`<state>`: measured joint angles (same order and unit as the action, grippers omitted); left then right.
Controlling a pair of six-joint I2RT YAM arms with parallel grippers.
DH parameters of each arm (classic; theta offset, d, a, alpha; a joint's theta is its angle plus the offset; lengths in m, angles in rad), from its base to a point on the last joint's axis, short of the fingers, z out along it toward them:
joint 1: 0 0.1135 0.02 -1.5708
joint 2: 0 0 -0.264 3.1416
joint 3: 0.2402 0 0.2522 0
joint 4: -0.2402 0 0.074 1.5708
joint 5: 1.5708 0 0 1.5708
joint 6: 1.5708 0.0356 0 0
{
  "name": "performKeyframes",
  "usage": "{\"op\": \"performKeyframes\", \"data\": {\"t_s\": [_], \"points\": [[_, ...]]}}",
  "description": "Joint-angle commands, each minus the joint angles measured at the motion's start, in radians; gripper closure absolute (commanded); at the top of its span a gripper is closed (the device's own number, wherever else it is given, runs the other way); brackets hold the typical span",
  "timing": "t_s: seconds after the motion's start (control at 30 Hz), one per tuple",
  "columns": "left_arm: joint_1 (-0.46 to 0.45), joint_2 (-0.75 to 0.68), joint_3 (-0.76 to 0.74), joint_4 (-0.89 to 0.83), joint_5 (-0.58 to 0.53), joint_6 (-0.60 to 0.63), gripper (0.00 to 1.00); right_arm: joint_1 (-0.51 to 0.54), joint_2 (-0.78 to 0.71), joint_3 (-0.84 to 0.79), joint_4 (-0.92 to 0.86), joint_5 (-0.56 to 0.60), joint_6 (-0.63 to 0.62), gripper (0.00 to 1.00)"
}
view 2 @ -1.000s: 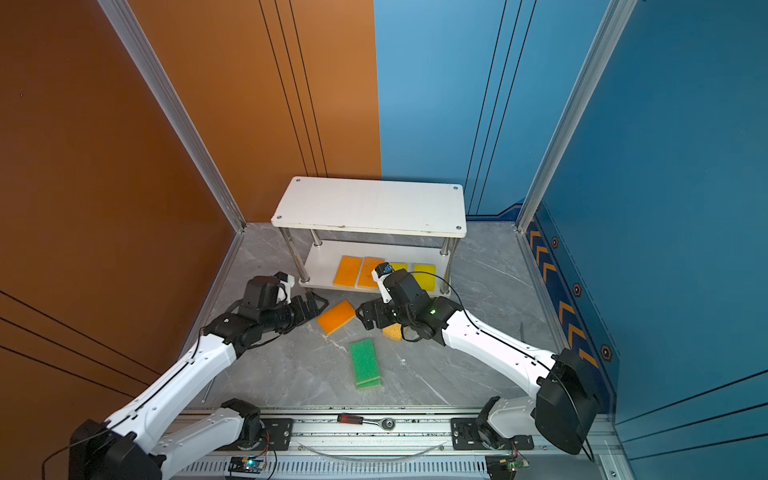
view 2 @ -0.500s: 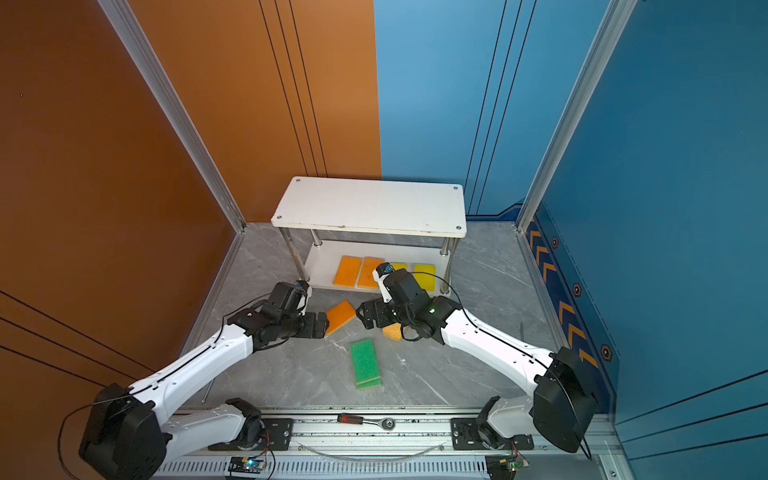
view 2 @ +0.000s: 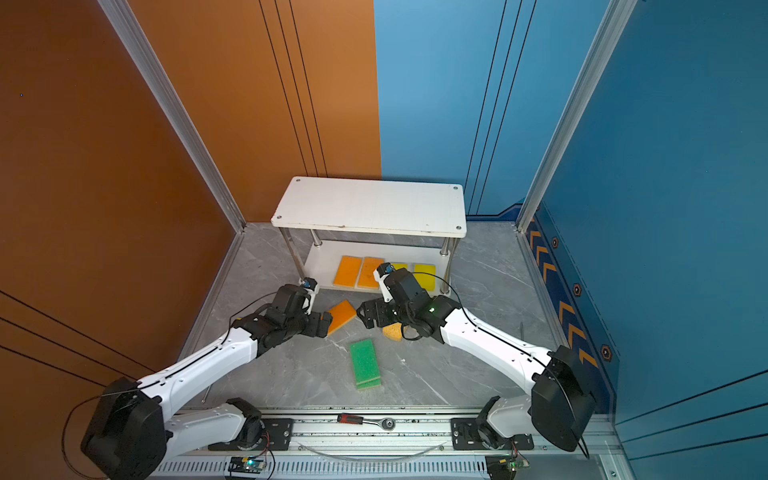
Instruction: Place and organize the cleaning sponges onto the shelf
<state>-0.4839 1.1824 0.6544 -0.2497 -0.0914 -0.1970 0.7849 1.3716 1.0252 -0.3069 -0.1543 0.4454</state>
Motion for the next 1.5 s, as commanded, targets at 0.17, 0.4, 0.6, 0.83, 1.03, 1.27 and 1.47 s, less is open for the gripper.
{"op": "performKeyframes", "data": {"t_s": [0.17, 0.4, 0.6, 0.83, 1.03, 1.27, 1.47], "points": [[-0.007, 0.016, -0.052, 0.139, 0.039, 0.051, 0.02, -0.009, -0.012, -0.025, 0.010, -0.006, 0.018, 0.04], [-0.007, 0.099, -0.048, 0.190, 0.094, 0.057, 0.02, -0.010, -0.002, -0.023, 0.019, -0.011, 0.021, 0.04], [-0.016, 0.167, -0.039, 0.200, 0.116, 0.074, 0.02, -0.012, -0.009, -0.033, 0.020, -0.005, 0.024, 0.04], [-0.025, 0.211, -0.045, 0.214, 0.094, 0.064, 0.02, -0.016, -0.003, -0.036, 0.022, -0.008, 0.026, 0.04], [-0.027, 0.242, -0.032, 0.215, 0.067, 0.062, 0.02, -0.019, -0.002, -0.036, 0.025, -0.010, 0.026, 0.04], [-0.028, 0.256, -0.022, 0.210, 0.064, 0.058, 0.02, -0.022, 0.000, -0.039, 0.027, -0.011, 0.028, 0.04], [-0.036, 0.217, -0.021, 0.199, 0.056, 0.029, 0.02, -0.027, -0.002, -0.039, 0.027, -0.012, 0.027, 0.04]]}}
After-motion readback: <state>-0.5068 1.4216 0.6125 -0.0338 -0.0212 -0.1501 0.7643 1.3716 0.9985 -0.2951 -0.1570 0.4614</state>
